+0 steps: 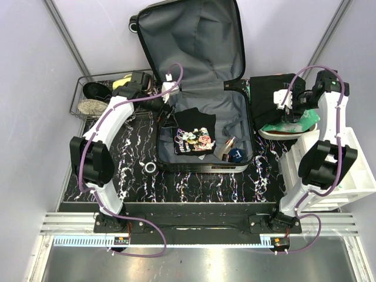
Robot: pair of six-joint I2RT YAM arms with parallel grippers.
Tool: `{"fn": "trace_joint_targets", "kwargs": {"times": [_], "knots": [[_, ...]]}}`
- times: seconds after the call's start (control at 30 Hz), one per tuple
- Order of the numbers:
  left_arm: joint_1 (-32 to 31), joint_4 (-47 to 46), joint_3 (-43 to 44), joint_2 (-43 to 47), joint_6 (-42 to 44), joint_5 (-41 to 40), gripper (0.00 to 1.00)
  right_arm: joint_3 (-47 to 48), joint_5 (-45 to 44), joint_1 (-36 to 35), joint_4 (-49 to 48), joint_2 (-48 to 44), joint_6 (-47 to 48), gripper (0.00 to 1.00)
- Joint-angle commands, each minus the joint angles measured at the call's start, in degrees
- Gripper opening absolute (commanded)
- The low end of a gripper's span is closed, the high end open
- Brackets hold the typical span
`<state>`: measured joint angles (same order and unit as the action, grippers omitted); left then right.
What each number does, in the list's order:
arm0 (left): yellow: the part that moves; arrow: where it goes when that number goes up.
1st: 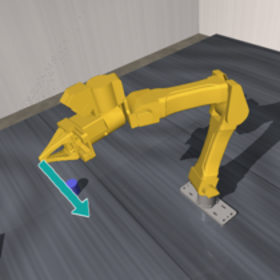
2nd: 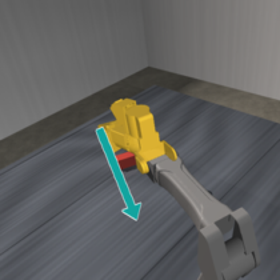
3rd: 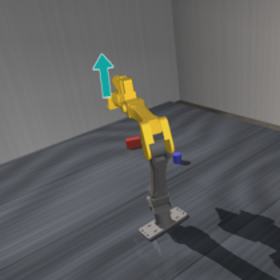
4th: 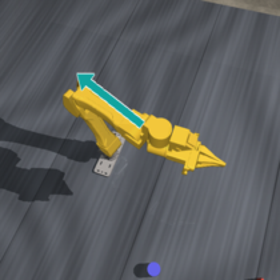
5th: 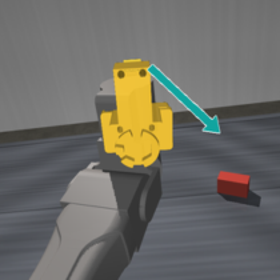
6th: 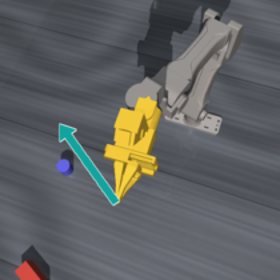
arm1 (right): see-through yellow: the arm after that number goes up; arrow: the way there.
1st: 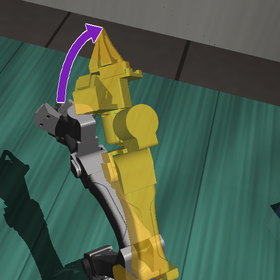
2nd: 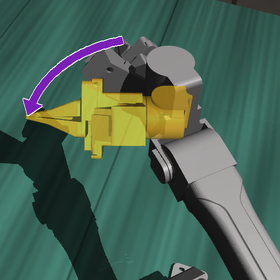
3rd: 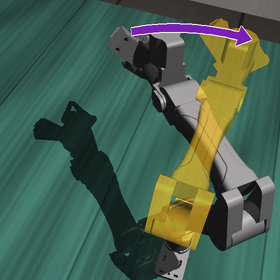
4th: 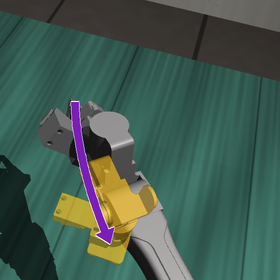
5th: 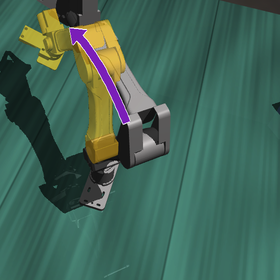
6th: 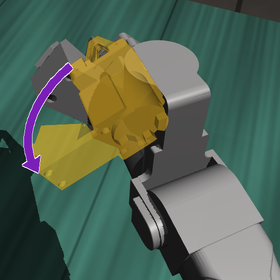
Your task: Open, take out, and arrange the luggage
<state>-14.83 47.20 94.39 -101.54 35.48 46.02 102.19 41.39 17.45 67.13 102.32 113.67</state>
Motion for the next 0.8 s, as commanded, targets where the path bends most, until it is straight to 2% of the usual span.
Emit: {"fn": "trace_joint_targets", "kwargs": {"times": [0.0, 0.1, 0.13, 0.2, 0.23, 0.33, 0.4, 0.47, 0.5, 0.53, 0.57, 0.63, 0.7, 0.77], "knots": [[-2.0, 2.4, 4.1, -2.6, 4.3, -3.1, 0.99, 4.1, -2.1, -0.4, 15.5, -4.4, 14.0, 1.0], [-4.0, 3.2, 4.1, -3.7, 7.7, -5.1, 0.99, 6.4, -1.1, -0.8, 21.1, -5.6, 12.0, 1.0], [-4.8, 3.2, 3.6, -4.0, 8.7, -7.7, 0.99, 6.9, 1.5, -1.5, 21.3, -6.1, 7.2, 1.0], [-6.4, 3.8, 2.9, -4.5, 12.0, -8.8, 0.99, 7.9, 3.6, -3.1, 18.7, -7.0, -1.0, 1.0], [-6.9, 3.9, 1.7, -4.5, 13.0, -8.8, 0.99, 8.0, 4.7, -5.3, 16.9, -7.4, -10.4, 1.0], [-9.0, 3.8, -1.6, -4.0, 17.2, -8.6, 0.97, 7.3, 6.2, -8.7, 8.6, -8.5, -26.7, 1.0], [-10.4, 3.3, -3.5, -3.7, 20.0, -8.1, 0.95, 4.3, 7.0, -11.9, 3.1, -9.8, -32.4, 0.99], [-10.1, -1.0, -5.4, -3.5, 16.7, -6.1, 0.93, 0.2, 7.9, -15.7, -4.4, -11.5, -37.7, 0.97], [-8.7, -1.5, -4.7, -3.9, 12.3, -4.3, 0.93, -5.4, 7.7, -17.1, -8.2, -14.1, -39.6, 0.97], [-7.6, -1.4, -3.8, -4.2, 10.2, -0.1, 0.93, -8.6, 6.5, -19.4, -12.4, -15.4, -43.8, 0.97], [-6.6, -1.7, -2.8, -4.2, 7.7, 1.7, 0.93, -11.5, 5.6, -23.6, -19.9, -16.5, -45.3, 0.97], [-3.6, -4.9, -2.5, -2.8, -0.1, 5.5, 0.93, -18.3, 3.0, -28.5, -25.6, -18.3, -48.1, 0.95], [-1.4, -9.6, -4.5, 0.7, -5.5, 5.7, 0.93, -22.3, 1.2, -35.4, -32.4, -17.3, -51.1, 0.9], [-0.3, -11.7, -6.3, 3.4, -7.3, 4.6, 0.94, -23.8, -0.9, -38.9, -38.4, -15.7, -56.7, 0.85]]}}
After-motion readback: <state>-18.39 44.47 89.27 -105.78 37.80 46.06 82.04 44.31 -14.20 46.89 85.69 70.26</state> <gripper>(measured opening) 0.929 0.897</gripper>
